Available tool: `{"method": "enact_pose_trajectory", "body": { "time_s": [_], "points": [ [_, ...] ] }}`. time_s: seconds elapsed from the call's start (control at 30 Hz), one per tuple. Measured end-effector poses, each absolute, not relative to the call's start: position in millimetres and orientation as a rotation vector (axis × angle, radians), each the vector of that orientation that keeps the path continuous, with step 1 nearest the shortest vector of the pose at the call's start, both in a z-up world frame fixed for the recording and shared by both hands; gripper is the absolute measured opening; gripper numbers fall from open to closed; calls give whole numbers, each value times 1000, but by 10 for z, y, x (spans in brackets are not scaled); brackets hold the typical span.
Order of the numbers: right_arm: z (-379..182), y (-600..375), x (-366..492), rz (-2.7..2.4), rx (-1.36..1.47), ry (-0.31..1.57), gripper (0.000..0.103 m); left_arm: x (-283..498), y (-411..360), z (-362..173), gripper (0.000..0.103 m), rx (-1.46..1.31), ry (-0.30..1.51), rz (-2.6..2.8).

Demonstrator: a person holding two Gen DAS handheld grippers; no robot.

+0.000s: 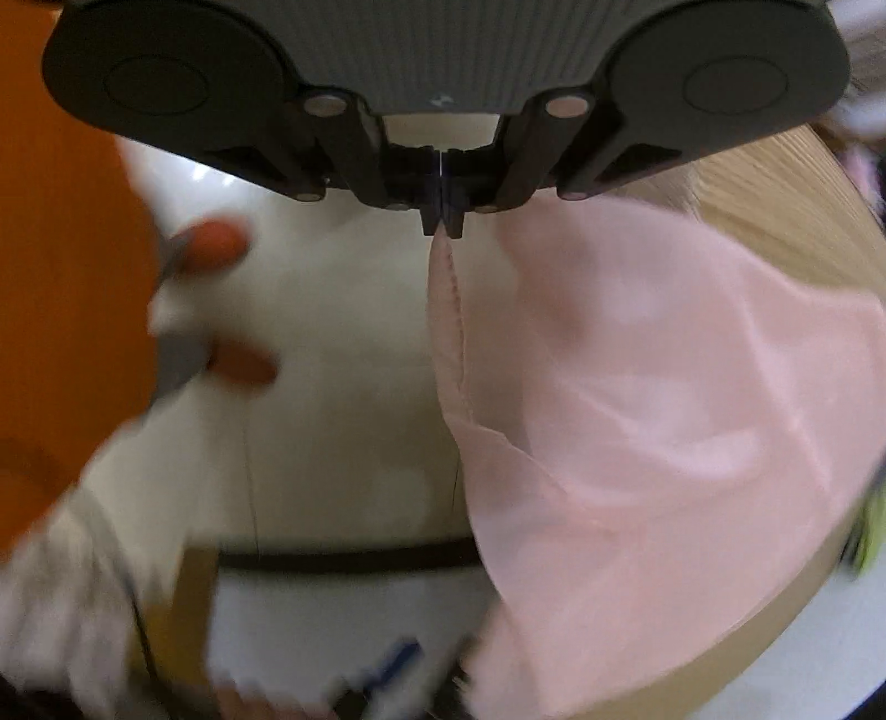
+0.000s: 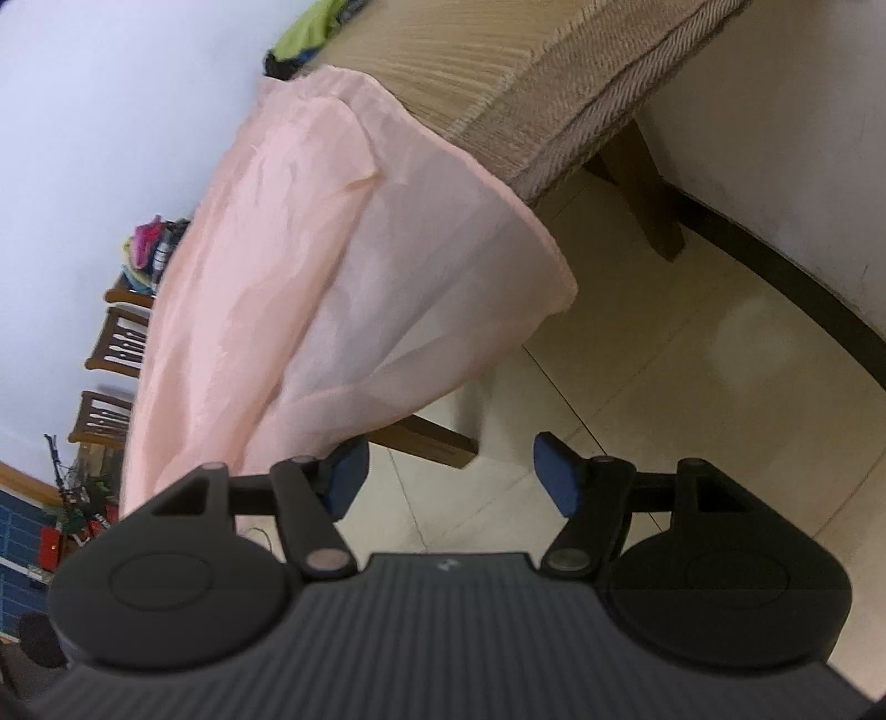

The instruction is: Fold clothes

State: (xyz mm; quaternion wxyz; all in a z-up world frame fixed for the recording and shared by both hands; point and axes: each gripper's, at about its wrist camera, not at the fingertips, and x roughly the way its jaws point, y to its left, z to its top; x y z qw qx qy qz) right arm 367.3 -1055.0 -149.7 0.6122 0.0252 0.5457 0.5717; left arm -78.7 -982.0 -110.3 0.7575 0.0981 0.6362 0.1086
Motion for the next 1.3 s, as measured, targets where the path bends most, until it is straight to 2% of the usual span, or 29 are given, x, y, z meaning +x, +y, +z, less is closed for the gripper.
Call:
{"method": "enact_pose_trajectory", "body": {
  "time_s": [0.03,0.1,0.13,0.17,0.27,0.43,0.53,0.73,0.8,0.87,1.17,1.23,1.3],
  "points": [
    [-1487,-10557,3664,1332,72,1254,67,-818,-9807,-1006,0,125,1350,272],
    [-1470,-10545,3647,1358,94,1249,56,-870,-9811,-828,0,-35,1276,348],
    [-1447,-10549,3636,1365,90,1241,43,-913,-9787,-742,0,-120,1233,412],
    [-1417,-10557,3623,1369,80,1230,20,-955,-9762,-656,0,-205,1187,476],
    [-1328,-10582,3585,1381,51,1198,4,-1170,-9672,-398,0,-472,1027,700],
    [-883,-10944,3712,1371,119,1110,3,-1713,-9522,-66,0,-913,733,1004],
    [-605,-11123,3862,1359,190,1045,3,-1903,-9554,0,0,-1013,696,1073],
    [-782,-11082,3982,1332,214,1098,6,-1999,-9592,38,0,-1093,682,1118],
    [-841,-11068,4022,1322,222,1116,11,-1966,-9619,45,0,-1090,682,1120],
    [-899,-11054,4061,1313,230,1133,41,-1930,-9674,130,0,-1081,666,1115],
    [-1653,-10772,3662,1322,411,1320,63,-1811,-9710,638,0,-883,647,1133],
    [-1731,-10757,3649,1307,508,1340,61,-1781,-9764,677,0,-860,658,1132],
    [-1714,-10784,3677,1313,556,1340,37,-1784,-9807,677,0,-846,670,1144]
  ]
}}
